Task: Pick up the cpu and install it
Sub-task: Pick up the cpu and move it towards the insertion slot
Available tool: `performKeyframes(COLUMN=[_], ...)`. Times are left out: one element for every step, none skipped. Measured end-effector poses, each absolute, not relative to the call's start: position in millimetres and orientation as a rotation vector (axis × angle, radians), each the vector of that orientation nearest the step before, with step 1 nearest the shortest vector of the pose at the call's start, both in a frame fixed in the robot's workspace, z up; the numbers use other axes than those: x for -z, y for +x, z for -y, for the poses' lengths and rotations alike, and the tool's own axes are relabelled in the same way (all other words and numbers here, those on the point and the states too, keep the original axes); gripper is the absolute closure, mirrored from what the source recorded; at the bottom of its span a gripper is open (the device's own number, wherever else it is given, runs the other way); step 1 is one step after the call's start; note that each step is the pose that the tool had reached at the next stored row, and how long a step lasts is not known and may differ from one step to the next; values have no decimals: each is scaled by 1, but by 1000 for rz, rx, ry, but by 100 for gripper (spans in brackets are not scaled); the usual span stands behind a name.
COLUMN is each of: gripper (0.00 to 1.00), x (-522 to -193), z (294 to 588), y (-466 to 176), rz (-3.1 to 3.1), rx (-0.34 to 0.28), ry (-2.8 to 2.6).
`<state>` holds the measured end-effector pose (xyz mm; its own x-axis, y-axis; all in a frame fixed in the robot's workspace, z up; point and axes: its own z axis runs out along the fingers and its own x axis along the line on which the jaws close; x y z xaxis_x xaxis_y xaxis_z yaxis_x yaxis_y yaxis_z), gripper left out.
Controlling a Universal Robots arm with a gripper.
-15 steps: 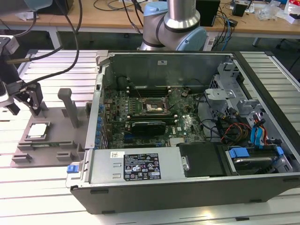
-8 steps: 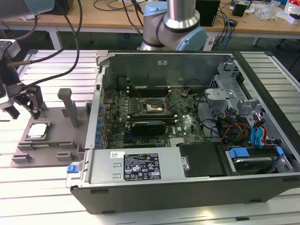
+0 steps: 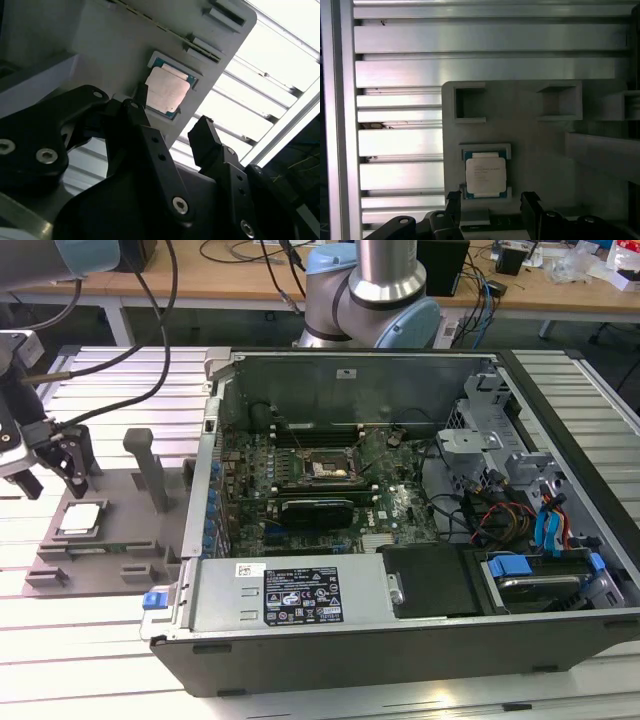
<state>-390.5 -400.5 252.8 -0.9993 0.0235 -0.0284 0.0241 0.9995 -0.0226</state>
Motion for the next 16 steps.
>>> performKeyframes(gripper=[40, 40, 40, 40, 40, 40, 40, 40, 40, 40, 40, 40, 40, 40, 40, 40], x=[-253, -251, -250, -248, -247, -244, -243, -229, -225, -218, -216, -214, -213, -212, -209, -208], z=[400, 401, 401, 400, 400, 400, 400, 401, 400, 401, 401, 401, 401, 401, 401, 400], y=[-390, -389, -387, -385, -384, -383, -383, -381, -381, -381, -381, -381, -381, -381, -380, -380], rz=[-3113, -3113, -3113, -3113, -3113, -3113, -3113, -3113, -3113, -3113, -3113, -3113, -3113, -3113, -3113, -3113], rx=[36, 36, 36, 36, 36, 36, 36, 36, 36, 36, 36, 36, 36, 36, 36, 36], ry=[37, 37, 37, 37, 37, 37, 37, 37, 37, 37, 37, 37, 37, 37, 35, 35])
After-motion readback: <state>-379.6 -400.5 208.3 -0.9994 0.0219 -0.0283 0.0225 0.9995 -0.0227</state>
